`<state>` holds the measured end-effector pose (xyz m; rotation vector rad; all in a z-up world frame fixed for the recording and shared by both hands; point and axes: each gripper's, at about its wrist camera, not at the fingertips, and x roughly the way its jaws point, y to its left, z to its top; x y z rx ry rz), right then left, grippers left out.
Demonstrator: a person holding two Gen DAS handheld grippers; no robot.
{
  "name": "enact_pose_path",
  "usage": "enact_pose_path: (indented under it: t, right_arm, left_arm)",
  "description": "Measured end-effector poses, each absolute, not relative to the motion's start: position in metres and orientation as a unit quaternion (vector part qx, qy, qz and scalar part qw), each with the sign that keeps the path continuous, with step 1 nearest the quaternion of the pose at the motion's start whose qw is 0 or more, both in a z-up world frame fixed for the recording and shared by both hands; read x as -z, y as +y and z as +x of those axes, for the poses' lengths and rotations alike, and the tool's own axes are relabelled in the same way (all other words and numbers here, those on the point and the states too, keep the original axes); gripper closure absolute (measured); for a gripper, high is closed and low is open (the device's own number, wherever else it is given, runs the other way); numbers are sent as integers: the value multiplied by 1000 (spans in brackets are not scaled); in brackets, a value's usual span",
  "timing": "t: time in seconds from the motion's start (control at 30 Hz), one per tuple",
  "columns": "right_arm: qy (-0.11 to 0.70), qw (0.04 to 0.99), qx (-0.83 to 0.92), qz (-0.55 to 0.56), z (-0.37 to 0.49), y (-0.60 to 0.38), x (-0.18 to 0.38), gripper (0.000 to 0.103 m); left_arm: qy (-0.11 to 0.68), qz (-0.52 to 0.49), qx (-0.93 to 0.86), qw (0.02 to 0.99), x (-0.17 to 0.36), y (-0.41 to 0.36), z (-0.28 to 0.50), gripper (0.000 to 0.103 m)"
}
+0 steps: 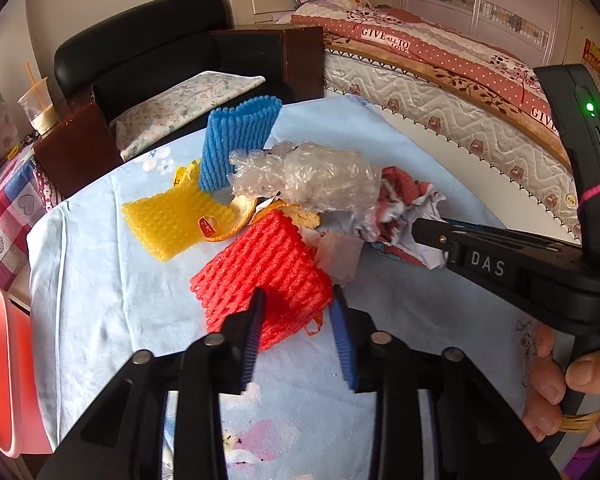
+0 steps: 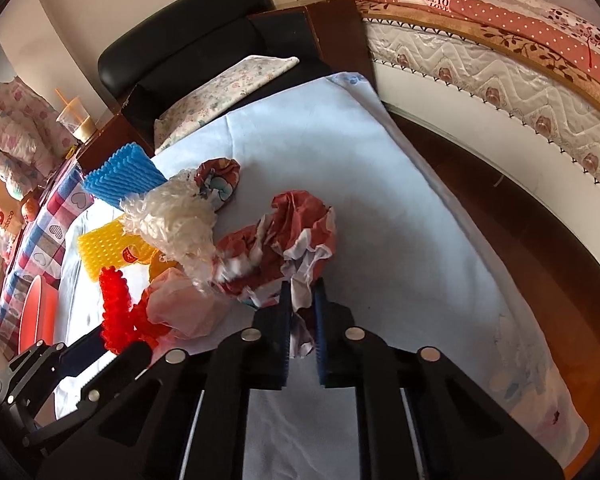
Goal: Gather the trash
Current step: 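Grasp the red mesh sleeve with the left tool while the right tool grasps crumpled red-white paper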
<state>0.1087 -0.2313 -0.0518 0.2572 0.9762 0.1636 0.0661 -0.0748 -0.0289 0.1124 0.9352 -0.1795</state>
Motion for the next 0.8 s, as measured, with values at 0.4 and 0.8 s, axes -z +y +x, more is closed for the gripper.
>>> enact_pose_path:
  t: [0.4, 0.8]
  right_arm:
    - [446, 883, -64, 132, 95, -248, 38, 94]
    - [426, 892, -71, 131, 72, -252, 19, 94]
  left_arm:
    - [433, 45, 103, 894, 17, -75, 54, 92]
    - [410, 36, 108, 905, -1, -70, 33, 93]
